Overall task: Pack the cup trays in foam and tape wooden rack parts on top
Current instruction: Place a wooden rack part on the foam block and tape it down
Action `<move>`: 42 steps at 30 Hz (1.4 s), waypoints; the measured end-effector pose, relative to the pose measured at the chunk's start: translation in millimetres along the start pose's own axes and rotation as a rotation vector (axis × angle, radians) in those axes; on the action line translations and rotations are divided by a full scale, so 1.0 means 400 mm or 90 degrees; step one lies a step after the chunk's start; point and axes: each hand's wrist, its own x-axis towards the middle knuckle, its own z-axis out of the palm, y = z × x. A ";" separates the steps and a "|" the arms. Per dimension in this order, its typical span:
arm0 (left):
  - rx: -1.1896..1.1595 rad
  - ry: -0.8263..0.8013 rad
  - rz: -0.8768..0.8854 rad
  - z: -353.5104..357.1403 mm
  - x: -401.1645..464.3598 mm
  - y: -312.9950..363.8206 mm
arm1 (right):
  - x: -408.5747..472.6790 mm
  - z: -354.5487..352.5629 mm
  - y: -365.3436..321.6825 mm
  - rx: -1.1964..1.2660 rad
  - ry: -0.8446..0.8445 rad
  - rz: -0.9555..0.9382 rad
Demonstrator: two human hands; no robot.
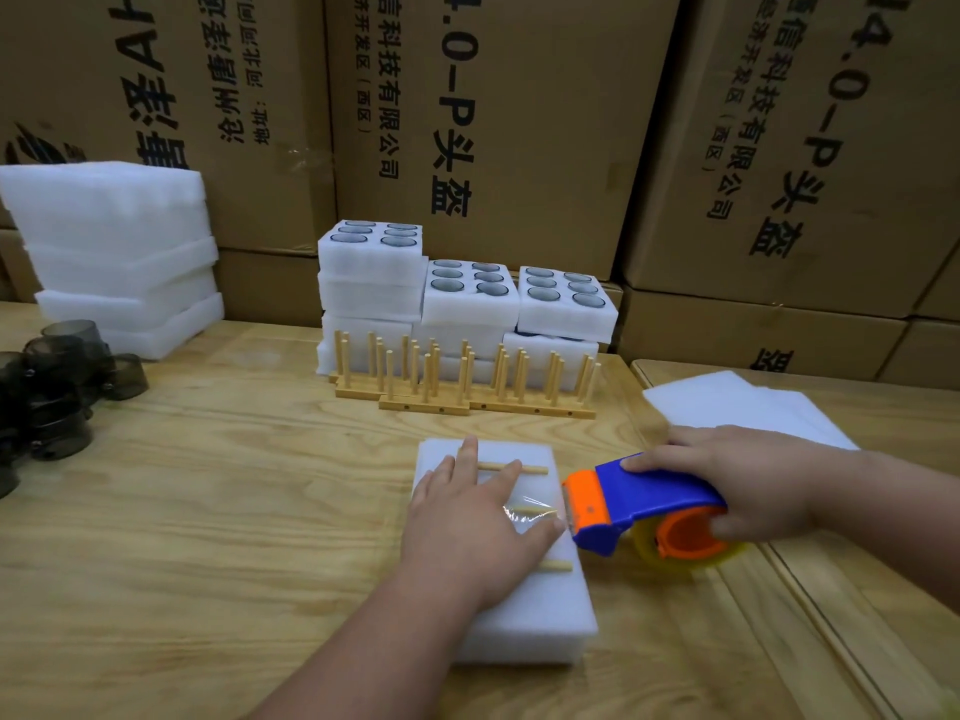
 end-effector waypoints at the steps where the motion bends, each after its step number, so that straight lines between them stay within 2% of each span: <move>1: 0.005 0.000 0.001 0.001 -0.001 -0.002 | -0.005 0.003 0.002 -0.002 -0.004 0.005; 5: 0.014 -0.006 -0.001 0.001 0.000 -0.001 | -0.056 0.026 0.027 0.036 0.015 0.052; 15: 0.026 -0.017 -0.005 0.000 0.002 0.001 | -0.090 0.053 0.035 0.030 0.052 0.060; 25: 0.041 -0.037 -0.009 -0.004 -0.004 0.003 | -0.117 0.092 0.040 0.071 0.037 0.090; 36: 0.006 -0.077 -0.041 -0.009 0.003 0.018 | -0.008 -0.029 -0.063 -0.091 -0.101 0.033; 42: 0.011 -0.068 -0.054 -0.008 0.005 0.023 | 0.082 -0.161 -0.153 -0.298 -0.165 -0.022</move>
